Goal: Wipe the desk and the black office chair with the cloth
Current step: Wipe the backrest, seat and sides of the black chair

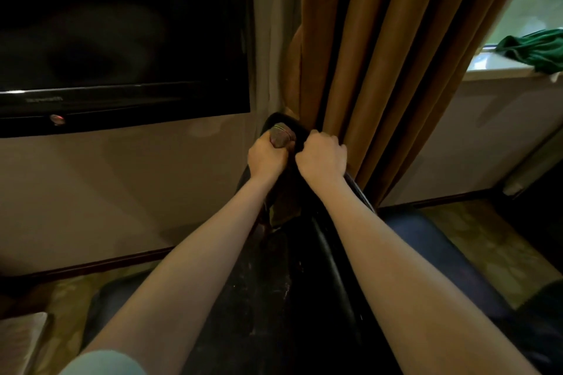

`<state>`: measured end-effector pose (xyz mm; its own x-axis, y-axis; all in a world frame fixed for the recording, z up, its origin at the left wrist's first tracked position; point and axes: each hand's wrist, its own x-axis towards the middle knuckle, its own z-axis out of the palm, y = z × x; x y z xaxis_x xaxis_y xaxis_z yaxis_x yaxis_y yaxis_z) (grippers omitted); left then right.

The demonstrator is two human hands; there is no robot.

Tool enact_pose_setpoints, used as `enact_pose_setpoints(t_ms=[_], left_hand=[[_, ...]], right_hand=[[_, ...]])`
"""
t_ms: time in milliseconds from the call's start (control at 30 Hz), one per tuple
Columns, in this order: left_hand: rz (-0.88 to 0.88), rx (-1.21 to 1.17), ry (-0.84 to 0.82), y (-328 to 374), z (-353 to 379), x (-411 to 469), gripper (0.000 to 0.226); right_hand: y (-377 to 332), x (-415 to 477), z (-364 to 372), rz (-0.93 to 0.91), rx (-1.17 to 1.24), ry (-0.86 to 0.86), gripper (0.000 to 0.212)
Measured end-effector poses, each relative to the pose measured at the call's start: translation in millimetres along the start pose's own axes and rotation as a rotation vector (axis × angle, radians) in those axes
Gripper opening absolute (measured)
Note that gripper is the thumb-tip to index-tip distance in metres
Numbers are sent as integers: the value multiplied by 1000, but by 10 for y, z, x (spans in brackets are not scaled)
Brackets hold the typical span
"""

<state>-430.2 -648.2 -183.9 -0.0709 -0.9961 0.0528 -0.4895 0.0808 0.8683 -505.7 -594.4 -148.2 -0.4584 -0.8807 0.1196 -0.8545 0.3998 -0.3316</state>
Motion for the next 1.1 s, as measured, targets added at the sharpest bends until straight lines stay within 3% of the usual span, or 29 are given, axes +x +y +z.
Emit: enact_pose_setpoints(t_ms=[333,567,867,967,1100], left_hand=[[-120,85,-5,-186,16,868,38],[-112,88,-38,-307,44,1056,39],[196,-22,-141,-154,-69,645,31],[381,102,-211,7,-68,463,35],[429,167,-279,77,-109,248,32]], right_hand=[[85,4,34,-9,-16,81,24],[93,49,60,4,-20,79,25],[41,-3,-49,95,130,19,34],[60,-17,-103,131,198,-5,35],[77,-26,-144,175,358,-12,21]])
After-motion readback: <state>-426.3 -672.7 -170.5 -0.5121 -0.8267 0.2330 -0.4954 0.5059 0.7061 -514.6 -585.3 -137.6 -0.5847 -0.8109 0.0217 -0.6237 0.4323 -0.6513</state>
